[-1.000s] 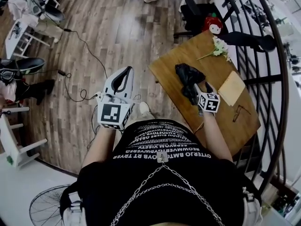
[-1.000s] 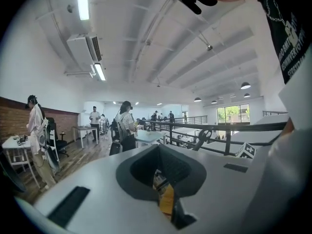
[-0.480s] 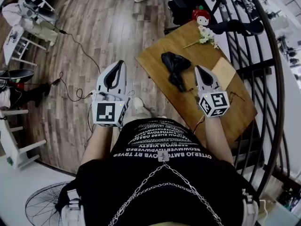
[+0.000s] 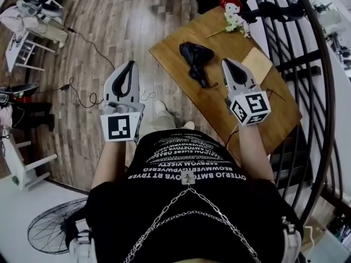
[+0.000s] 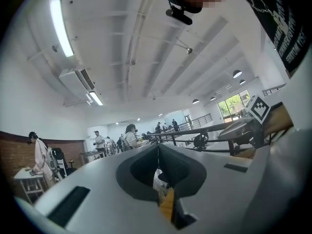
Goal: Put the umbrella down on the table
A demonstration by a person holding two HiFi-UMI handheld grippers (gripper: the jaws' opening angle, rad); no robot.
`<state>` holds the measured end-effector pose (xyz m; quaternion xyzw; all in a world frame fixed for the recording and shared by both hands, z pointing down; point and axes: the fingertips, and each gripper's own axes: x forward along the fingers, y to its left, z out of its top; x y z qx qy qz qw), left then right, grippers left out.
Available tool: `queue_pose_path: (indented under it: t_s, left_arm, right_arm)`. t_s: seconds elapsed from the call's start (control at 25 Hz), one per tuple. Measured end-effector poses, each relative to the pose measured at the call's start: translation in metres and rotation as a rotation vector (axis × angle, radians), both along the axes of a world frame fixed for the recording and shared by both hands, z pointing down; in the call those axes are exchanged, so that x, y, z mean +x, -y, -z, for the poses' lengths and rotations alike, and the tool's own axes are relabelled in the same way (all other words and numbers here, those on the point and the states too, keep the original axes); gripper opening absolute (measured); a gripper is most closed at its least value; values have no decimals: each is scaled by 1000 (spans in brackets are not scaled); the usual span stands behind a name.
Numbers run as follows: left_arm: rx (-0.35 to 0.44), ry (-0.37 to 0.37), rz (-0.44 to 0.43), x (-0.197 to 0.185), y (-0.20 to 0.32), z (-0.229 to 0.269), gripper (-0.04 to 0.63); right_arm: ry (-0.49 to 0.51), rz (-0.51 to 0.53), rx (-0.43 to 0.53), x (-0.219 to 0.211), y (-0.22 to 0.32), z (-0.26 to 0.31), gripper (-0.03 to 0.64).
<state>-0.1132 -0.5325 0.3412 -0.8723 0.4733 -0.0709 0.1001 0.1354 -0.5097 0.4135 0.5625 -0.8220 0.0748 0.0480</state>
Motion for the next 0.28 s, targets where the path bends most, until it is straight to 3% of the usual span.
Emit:
queue_pose_path:
  t_s: [0.28]
  left_arm:
    - [-19,-7,-20,22,-11,16,29]
  right_arm:
    - [16,21,1,15,-7,12,17]
